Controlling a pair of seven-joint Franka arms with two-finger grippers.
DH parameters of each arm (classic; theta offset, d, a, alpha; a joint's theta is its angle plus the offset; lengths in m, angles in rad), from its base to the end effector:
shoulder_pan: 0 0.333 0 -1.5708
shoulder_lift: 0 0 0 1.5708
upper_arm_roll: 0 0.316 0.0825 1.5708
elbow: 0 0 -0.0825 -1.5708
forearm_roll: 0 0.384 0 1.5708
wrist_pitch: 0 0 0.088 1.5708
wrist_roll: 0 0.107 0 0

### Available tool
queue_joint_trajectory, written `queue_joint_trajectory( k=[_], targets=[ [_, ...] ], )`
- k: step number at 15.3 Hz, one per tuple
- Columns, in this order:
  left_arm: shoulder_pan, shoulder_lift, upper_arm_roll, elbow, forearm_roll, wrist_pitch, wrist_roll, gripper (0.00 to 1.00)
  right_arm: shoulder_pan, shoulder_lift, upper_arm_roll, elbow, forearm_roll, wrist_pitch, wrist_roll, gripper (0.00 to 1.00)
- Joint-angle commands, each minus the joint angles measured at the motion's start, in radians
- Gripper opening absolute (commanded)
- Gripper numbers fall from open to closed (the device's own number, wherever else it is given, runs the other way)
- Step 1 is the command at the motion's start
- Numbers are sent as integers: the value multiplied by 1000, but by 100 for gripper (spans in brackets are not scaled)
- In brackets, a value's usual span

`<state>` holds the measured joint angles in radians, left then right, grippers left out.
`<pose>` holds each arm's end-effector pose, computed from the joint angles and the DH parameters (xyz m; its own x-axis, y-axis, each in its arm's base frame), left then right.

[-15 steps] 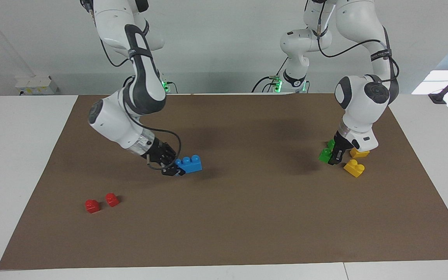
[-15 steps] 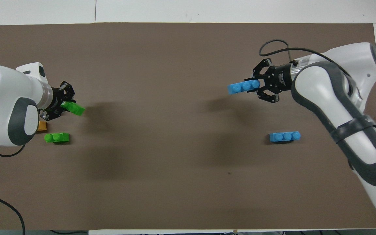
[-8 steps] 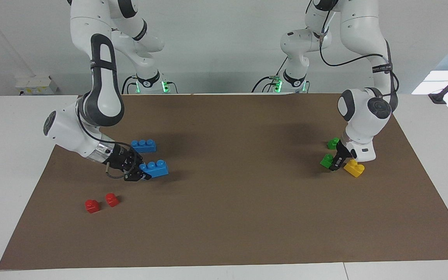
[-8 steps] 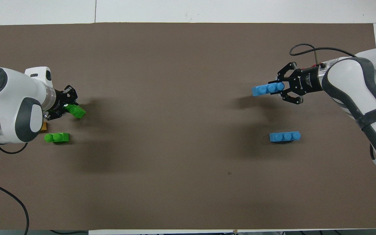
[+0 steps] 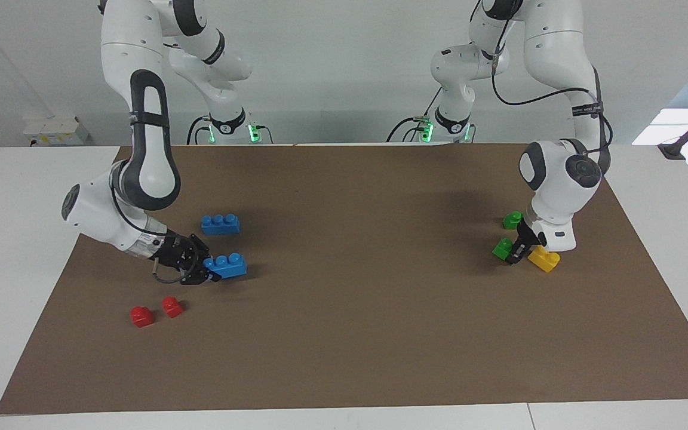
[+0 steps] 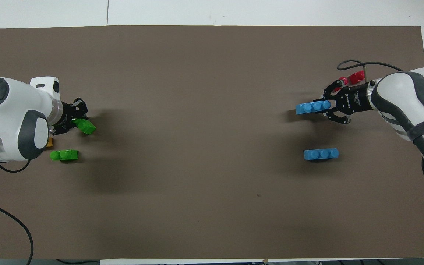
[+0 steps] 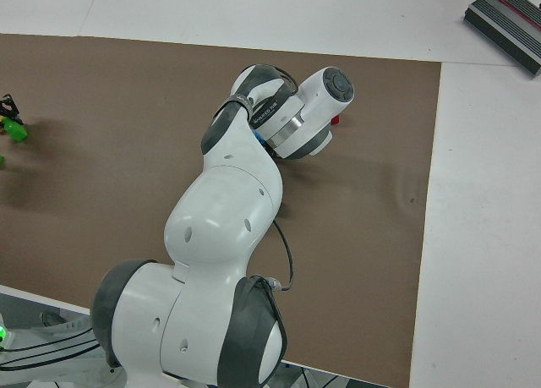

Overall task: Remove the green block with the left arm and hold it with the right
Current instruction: 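Set down the green brick with the left gripper while the right gripper sets blue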

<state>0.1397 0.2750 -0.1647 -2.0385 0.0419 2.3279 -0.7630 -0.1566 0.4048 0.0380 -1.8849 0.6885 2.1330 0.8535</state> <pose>0.5934 -0.0114 0.3122 0.7544 0.6564 0.0042 0.6562 -0.7543 0.0228 0.6192 -0.0471 0.2888 0.1828 -0.8249 -0.5349 -0.9824 -0.1322 -0.1319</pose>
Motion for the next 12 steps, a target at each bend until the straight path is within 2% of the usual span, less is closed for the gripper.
queue_joint_trajectory(
  k=[1, 3, 5, 7, 8, 12],
  targets=[
    [14, 3, -4, -9, 7, 22, 74, 0, -17, -14, 14, -81, -6, 88, -22, 0],
    [20, 3, -4, -9, 7, 25, 108, 1, -18, -17, 14, -117, -6, 131, -22, 0],
    [31, 3, -4, -11, 7, 30, 111, 30, -21, -18, 13, -123, -6, 133, -21, 0],
    [31, 3, -4, -11, 7, 30, 110, 67, -41, -18, 13, -123, -6, 130, -21, 0],
    [29, 3, -4, -11, 7, 28, 109, 100, -41, -20, 13, -123, -6, 130, -21, 0],
    [31, -7, -6, -2, 7, 13, 111, 100, -63, -21, 13, -125, -6, 120, -22, 0]
  ],
)
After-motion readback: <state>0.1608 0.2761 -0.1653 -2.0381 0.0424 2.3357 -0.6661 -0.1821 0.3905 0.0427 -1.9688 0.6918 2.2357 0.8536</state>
